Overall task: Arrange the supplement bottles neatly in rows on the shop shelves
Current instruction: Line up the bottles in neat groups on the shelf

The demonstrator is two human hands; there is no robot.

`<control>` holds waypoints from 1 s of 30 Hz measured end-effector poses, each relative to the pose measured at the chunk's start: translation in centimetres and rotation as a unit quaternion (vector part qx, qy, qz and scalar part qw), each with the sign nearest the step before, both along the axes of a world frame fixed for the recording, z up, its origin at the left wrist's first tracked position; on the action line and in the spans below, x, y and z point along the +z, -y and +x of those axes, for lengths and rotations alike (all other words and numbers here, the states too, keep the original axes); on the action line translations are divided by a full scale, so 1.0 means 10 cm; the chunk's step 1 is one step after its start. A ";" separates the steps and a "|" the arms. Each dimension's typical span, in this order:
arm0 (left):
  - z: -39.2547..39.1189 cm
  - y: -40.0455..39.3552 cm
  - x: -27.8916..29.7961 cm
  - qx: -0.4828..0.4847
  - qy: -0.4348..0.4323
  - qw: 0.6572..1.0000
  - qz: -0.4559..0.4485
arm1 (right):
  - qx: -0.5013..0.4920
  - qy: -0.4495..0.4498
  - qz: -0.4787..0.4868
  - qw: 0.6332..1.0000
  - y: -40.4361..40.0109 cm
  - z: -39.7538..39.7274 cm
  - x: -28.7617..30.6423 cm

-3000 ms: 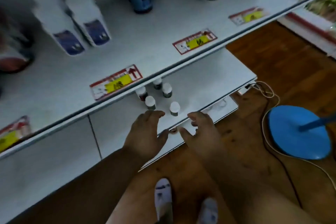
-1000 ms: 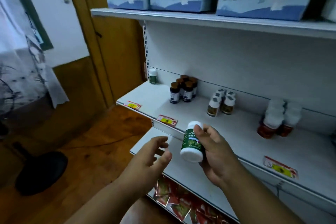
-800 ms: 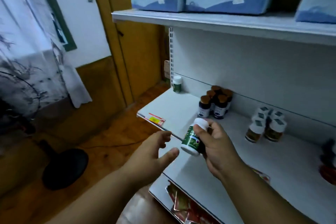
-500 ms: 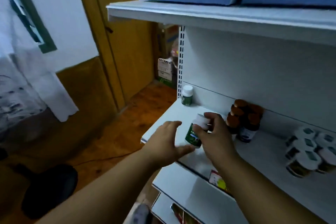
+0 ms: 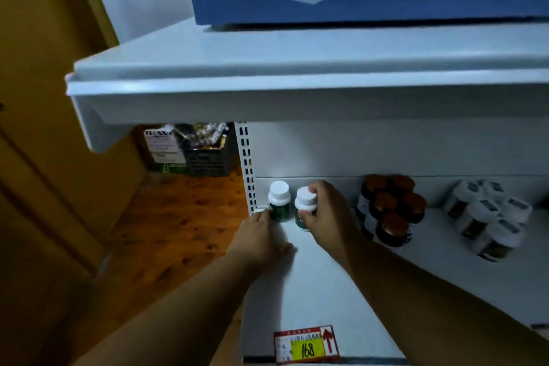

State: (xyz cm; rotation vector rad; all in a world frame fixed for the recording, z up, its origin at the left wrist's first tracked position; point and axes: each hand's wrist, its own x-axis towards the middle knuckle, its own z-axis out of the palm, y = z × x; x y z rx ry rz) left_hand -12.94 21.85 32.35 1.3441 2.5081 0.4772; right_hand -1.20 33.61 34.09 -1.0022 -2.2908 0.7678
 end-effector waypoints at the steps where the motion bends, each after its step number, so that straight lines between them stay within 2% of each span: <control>1: -0.02 -0.02 -0.02 -0.004 -0.006 1.000 -0.002 | -0.007 0.010 0.011 1.000 -0.03 -0.03 0.00; 10: -0.02 0.01 -0.07 -0.021 -0.016 0.999 -0.024 | -0.008 0.014 0.014 1.000 -0.01 -0.13 -0.03; 18: 0.49 0.23 0.11 0.002 -0.023 1.000 -0.007 | 0.034 0.001 0.060 0.998 0.36 0.50 0.06; 22: 1.07 0.39 0.11 -0.086 -0.035 0.994 0.054 | 0.001 -0.043 0.039 0.998 0.61 1.18 0.19; 27: 1.85 0.40 0.01 -0.256 -0.033 0.960 0.107 | -0.146 -0.074 0.011 0.986 0.99 2.30 0.19; 30: 2.40 0.29 0.06 -0.307 -0.018 0.944 0.119 | -0.224 -0.059 -0.009 0.973 1.21 3.05 0.14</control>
